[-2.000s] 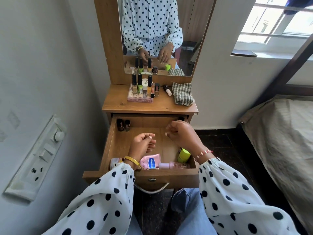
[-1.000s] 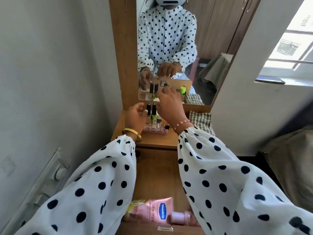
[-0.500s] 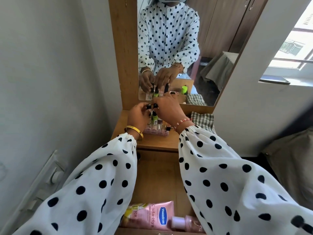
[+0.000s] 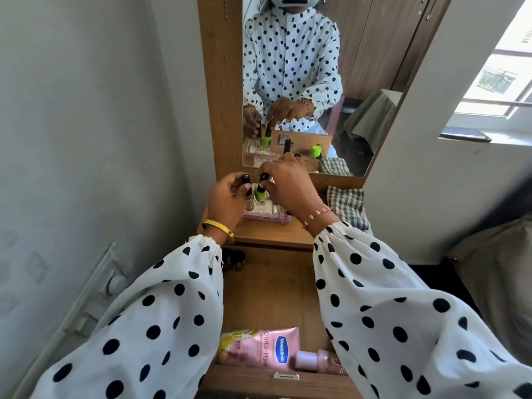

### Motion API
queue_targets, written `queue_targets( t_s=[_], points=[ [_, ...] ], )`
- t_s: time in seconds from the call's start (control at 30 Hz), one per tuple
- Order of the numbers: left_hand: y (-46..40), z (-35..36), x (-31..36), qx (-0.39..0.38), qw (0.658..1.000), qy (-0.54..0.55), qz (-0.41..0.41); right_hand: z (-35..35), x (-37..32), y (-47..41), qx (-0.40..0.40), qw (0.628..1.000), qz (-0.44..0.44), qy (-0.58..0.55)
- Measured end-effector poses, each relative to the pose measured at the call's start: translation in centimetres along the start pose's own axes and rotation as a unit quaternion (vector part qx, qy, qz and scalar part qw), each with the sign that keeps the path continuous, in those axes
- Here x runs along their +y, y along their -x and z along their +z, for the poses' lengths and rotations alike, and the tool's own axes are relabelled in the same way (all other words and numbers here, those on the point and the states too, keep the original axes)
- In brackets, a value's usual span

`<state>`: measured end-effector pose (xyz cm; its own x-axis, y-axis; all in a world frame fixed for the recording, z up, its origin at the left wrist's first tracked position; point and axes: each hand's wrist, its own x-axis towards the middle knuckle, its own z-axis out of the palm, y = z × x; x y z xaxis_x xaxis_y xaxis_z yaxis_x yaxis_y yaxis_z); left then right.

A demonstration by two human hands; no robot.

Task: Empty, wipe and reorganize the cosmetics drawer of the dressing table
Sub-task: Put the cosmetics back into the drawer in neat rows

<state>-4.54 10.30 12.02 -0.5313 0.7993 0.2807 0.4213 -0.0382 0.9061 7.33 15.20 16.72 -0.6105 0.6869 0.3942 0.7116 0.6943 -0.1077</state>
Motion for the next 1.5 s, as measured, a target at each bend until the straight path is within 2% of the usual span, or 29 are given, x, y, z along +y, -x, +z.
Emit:
queue_targets(
  t_s=[0.2,0.43,0.7,0.8,1.03,1.33,1.5],
  points=[
    [3.6,-3.0,-0.4,0.013,1.000,0.003,0.013,-0.5,-2.5,3.2,0.032,0.998,-0.010,-0.058],
    [8.1,-5.1,-3.9,-0.013,1.000,0.001,-0.007,1.1,-5.5,7.4,-0.046,0.989,0.013,-0.141],
    [10.3,-5.2,-8.6,-0.058,0.993,-0.098,-0.016,6.3,-6.1,9.7,-0.145,0.957,0.141,-0.209],
    [9.8,-4.8,-9.7,-0.076,0.978,-0.193,0.023,7.7,-5.8,9.9,-0.152,0.949,0.175,-0.213],
    [9.4,-4.2,-10.6,-0.119,0.922,-0.368,0.026,9.9,-6.1,10.1,-0.147,0.948,0.191,-0.206],
    [9.1,-3.6,-10.1,-0.145,0.869,-0.471,0.047,11.7,-6.5,9.8,-0.133,0.966,0.132,-0.179],
    [8.9,-3.6,-9.8,-0.143,0.865,-0.479,0.044,12.4,-7.2,9.5,-0.121,0.962,0.133,-0.204]
  ],
)
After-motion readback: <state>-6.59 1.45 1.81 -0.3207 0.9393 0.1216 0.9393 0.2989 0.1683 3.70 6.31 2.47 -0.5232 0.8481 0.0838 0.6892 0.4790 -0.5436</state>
